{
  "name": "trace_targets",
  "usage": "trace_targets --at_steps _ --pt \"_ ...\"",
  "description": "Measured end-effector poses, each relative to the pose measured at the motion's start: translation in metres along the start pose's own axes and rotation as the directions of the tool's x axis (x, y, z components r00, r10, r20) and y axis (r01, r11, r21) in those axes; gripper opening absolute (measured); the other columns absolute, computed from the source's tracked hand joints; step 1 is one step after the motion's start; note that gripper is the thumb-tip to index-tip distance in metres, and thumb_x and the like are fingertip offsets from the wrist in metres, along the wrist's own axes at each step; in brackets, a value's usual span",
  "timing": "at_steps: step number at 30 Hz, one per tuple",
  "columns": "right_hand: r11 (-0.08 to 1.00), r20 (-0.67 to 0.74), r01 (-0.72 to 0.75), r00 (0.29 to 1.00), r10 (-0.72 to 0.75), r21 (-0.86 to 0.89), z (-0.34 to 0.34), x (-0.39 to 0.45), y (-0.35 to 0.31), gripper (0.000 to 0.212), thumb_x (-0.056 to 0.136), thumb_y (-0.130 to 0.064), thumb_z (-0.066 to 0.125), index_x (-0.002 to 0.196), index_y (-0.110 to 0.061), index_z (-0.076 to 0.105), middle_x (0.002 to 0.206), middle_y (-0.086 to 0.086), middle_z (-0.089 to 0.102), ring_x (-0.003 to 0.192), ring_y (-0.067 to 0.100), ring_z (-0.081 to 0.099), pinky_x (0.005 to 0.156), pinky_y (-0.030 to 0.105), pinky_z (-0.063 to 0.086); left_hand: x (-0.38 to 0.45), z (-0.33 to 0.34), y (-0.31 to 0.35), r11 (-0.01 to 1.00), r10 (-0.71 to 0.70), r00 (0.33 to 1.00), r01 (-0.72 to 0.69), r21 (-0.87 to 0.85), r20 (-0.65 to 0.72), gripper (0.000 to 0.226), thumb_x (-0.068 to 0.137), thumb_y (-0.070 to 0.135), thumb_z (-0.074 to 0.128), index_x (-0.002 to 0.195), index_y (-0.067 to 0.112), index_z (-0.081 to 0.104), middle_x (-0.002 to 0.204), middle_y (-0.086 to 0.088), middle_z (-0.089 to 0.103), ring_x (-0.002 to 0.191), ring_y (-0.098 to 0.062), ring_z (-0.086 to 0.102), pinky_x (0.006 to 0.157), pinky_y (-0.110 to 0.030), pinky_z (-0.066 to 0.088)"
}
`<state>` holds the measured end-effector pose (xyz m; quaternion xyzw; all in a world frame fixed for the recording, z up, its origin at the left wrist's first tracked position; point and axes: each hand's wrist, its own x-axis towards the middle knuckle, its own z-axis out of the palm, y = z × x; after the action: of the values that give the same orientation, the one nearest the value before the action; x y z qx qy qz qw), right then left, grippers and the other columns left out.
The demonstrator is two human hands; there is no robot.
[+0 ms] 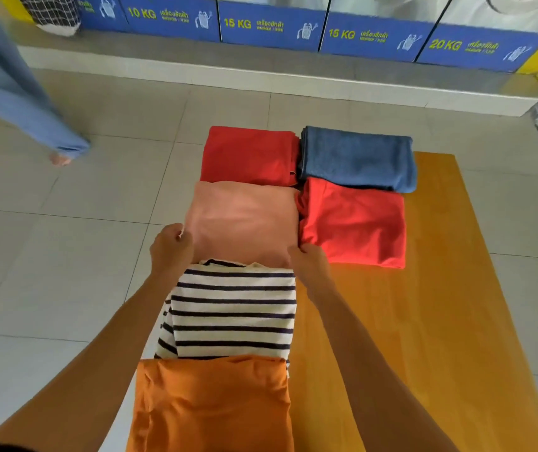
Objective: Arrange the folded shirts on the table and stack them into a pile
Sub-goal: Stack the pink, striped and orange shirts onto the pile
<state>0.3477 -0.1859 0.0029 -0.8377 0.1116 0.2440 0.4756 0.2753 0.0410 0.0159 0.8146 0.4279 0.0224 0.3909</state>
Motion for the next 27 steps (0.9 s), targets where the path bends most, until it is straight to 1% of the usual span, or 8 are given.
trace_targets --at_steps 3,9,12,14,16,20,23,27 --pt "0.996 -0.004 -0.024 1.000 0.024 0.089 0.015 0.013 -0.002 0.030 0.087 -0.036 0.056 0.097 -0.009 0.066 0.079 0.001 0.067 0.072 0.022 0.062 0.061 0.032 0.045 0.023 0.009 0.004 0.988 -0.156 0.978 0.154 0.023 0.136 0.038 0.088 0.043 0.046 0.104 0.010 0.057 0.093 -0.004 0.061 0.086 -0.026 0.059 0.062 -0.030 0.041" --pt "0.991 0.088 -0.091 0.993 0.082 0.097 0.019 0.037 -0.019 0.046 0.084 -0.062 0.062 0.093 -0.017 0.070 0.090 -0.001 0.074 0.085 0.020 0.070 0.081 0.041 0.057 0.053 0.017 -0.002 0.980 -0.197 0.974 0.196 0.021 0.110 0.058 0.086 0.061 0.053 0.118 0.012 0.052 0.101 -0.004 0.059 0.087 -0.022 0.055 0.072 -0.034 0.044" --pt "0.992 0.103 -0.097 0.991 0.088 0.085 0.023 0.052 -0.030 0.051 0.080 -0.061 0.067 0.107 -0.018 0.070 0.096 -0.004 0.074 0.091 0.019 0.070 0.087 0.042 0.058 0.065 0.019 0.004 0.925 -0.348 0.903 0.374 -0.065 0.251 0.060 0.083 0.068 0.052 0.081 0.008 0.051 0.071 -0.002 0.046 0.061 -0.018 0.044 0.057 -0.029 0.034" --pt "0.994 0.117 -0.105 0.988 0.099 0.044 0.023 0.058 -0.035 0.053 0.080 -0.060 0.069 0.114 -0.019 0.070 0.102 -0.003 0.073 0.096 0.021 0.069 0.090 0.043 0.057 0.071 0.017 0.008 0.871 -0.428 0.842 0.481 -0.099 0.328 0.057 0.084 0.064 0.055 0.078 0.008 0.052 0.066 -0.003 0.044 0.055 -0.018 0.042 0.054 -0.029 0.032" --pt "0.997 0.102 -0.081 0.992 0.081 -0.007 0.023 0.061 -0.036 0.043 0.082 -0.053 0.068 0.108 -0.018 0.072 0.098 -0.003 0.074 0.094 0.022 0.069 0.090 0.045 0.057 0.080 0.013 0.004 0.886 -0.372 0.847 0.446 -0.129 0.379 0.051 0.084 0.057 0.060 0.089 0.006 0.060 0.069 -0.004 0.055 0.059 -0.020 0.052 0.057 -0.031 0.041" --pt "0.996 0.087 -0.024 0.996 0.016 0.091 0.018 0.044 -0.043 0.010 0.091 -0.032 0.066 0.086 -0.024 0.070 0.085 -0.004 0.075 0.086 0.023 0.072 0.082 0.051 0.058 0.080 -0.006 0.005 0.890 -0.172 0.810 0.371 -0.264 0.561 0.057 0.075 0.056 0.071 0.107 0.009 0.065 0.096 -0.007 0.075 0.093 -0.026 0.071 0.087 -0.040 0.055" --pt "0.982 0.069 0.028 0.997 -0.042 0.186 0.005 0.025 -0.053 0.013 0.094 -0.025 0.066 0.105 -0.022 0.072 0.094 -0.003 0.077 0.093 0.018 0.073 0.079 0.042 0.059 0.078 -0.019 0.012 0.855 -0.043 0.803 0.337 -0.394 0.594 0.073 0.047 0.064 0.084 0.088 0.007 0.065 0.077 -0.001 0.075 0.080 -0.029 0.071 0.066 -0.027 0.058" --pt "0.942 0.115 0.153 0.974 -0.194 0.298 -0.014 0.025 -0.086 0.029 0.095 -0.018 0.066 0.124 -0.024 0.067 0.108 -0.008 0.076 0.100 0.010 0.072 0.086 0.028 0.058 0.083 -0.037 0.035 0.808 0.133 0.781 0.271 -0.523 0.610 0.022 0.094 0.025 0.053 0.113 0.016 0.062 0.101 0.003 0.075 0.097 -0.019 0.071 0.070 -0.025 0.059"
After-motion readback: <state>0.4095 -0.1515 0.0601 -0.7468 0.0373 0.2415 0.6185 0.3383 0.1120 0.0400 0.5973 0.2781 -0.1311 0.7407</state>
